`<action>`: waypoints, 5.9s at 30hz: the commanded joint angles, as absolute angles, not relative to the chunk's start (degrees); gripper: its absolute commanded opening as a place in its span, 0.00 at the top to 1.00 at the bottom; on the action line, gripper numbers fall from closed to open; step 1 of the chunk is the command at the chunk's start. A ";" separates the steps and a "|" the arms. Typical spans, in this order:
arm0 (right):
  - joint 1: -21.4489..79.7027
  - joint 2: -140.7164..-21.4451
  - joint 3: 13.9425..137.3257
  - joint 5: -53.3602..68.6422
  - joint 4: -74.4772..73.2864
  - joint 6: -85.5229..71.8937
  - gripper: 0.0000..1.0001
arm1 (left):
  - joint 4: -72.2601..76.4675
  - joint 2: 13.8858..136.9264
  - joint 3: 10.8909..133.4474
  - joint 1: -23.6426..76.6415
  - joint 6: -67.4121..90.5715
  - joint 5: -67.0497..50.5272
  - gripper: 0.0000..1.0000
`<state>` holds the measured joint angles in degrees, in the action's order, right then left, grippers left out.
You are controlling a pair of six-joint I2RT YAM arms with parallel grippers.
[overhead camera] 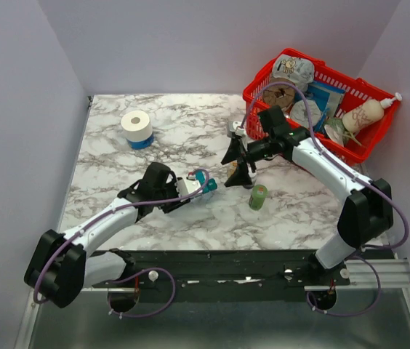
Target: Sort the pills into containers
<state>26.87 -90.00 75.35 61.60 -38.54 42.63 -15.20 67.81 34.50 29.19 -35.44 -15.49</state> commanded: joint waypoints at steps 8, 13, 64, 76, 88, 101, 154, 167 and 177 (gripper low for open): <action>30.40 -105.02 91.05 61.35 -37.17 18.55 0.16 | -17.23 56.34 33.05 33.31 -34.37 -26.10 1.00; 31.55 -107.66 93.43 59.94 -39.81 18.46 0.16 | -17.23 56.34 33.66 33.49 -34.37 -26.98 1.00; 34.45 -107.67 89.74 56.86 -40.25 19.25 0.28 | -15.21 58.71 34.10 33.22 -32.78 -25.49 1.00; 34.45 -105.38 88.42 60.73 -41.66 20.65 0.42 | -14.50 61.61 35.42 32.70 -32.26 -24.17 1.00; 34.63 -109.77 87.27 60.65 -44.56 21.01 0.48 | -13.36 63.02 36.21 30.94 -30.85 -22.42 1.00; 35.24 -117.24 90.79 51.07 -41.40 18.20 0.61 | -10.46 67.32 36.30 31.03 -28.83 -17.06 1.00; 39.73 -116.11 92.81 36.48 -36.83 16.61 0.83 | -15.91 81.39 38.76 37.88 -23.12 -3.25 1.00; 39.73 -124.53 89.82 33.40 -39.02 15.56 0.84 | -16.17 82.27 39.29 37.88 -23.12 -3.34 1.00; 38.68 -119.55 93.51 41.91 -40.42 18.36 0.84 | -16.35 82.44 39.38 37.88 -23.12 -2.90 1.00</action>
<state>39.53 -122.43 91.55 38.37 -37.41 15.38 -13.85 81.10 39.07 37.63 -23.75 -3.55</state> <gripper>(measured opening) 0.158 0.478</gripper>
